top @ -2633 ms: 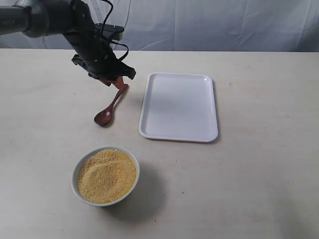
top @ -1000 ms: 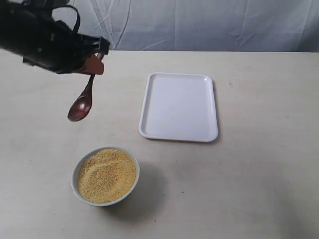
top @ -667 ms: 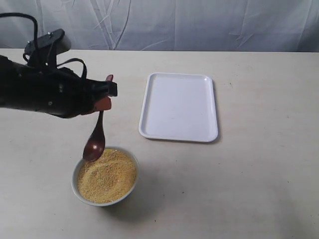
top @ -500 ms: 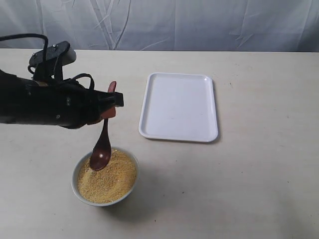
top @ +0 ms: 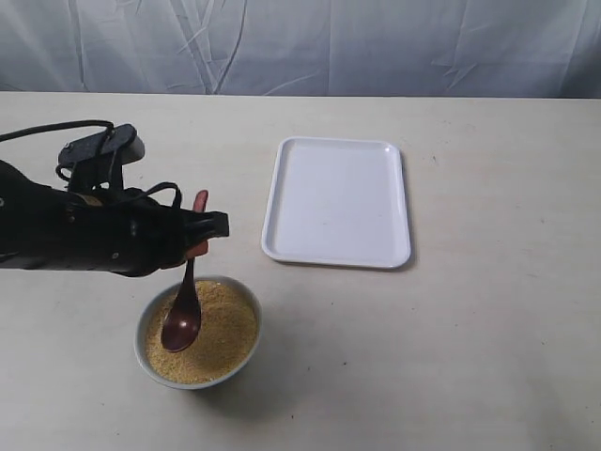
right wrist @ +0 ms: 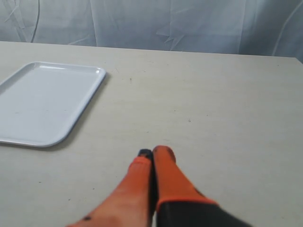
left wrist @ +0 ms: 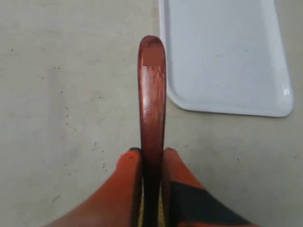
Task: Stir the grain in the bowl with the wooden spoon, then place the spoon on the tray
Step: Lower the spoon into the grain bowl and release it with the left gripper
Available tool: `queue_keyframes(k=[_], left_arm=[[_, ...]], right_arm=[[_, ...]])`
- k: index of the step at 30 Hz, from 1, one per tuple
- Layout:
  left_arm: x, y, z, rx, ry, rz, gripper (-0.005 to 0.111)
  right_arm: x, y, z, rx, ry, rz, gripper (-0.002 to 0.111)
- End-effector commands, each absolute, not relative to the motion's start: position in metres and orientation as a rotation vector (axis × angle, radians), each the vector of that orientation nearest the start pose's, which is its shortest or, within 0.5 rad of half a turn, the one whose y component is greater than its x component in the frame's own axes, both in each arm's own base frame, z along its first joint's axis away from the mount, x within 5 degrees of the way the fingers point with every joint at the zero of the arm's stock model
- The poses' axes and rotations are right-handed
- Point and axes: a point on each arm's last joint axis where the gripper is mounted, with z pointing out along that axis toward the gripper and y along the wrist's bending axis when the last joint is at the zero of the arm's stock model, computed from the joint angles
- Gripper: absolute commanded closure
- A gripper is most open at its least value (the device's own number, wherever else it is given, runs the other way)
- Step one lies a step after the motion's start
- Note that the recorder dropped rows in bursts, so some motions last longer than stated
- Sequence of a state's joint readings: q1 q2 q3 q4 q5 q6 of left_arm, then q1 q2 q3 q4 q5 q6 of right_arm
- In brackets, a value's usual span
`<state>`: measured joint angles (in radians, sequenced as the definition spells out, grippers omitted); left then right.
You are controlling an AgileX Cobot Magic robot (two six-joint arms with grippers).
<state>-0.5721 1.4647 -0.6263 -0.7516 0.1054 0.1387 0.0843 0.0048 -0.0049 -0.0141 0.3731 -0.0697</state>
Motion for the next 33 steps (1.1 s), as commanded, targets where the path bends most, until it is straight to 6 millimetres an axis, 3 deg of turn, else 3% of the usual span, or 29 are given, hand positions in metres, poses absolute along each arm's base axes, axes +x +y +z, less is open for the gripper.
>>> queue_keyframes(k=[1, 21, 28, 33], left_arm=[[0.222, -0.152, 0.184, -0.031, 2.485, -0.614, 0.107], [0.222, -0.153, 0.167, -0.077, 2.559, -0.596, 0.106], [0.222, -0.153, 0.167, -0.077, 2.559, -0.596, 0.072], [0.221, -0.152, 0.177, -0.074, 2.525, -0.619, 0.069]], right_arm=[[0.053, 0.004, 0.181, -0.146, 1.838, -0.01, 0.108], [0.053, 0.004, 0.181, -0.146, 1.838, -0.01, 0.108], [0.053, 0.004, 0.181, -0.146, 1.838, -0.01, 0.108], [0.053, 0.004, 0.181, -0.146, 1.838, -0.01, 0.108]])
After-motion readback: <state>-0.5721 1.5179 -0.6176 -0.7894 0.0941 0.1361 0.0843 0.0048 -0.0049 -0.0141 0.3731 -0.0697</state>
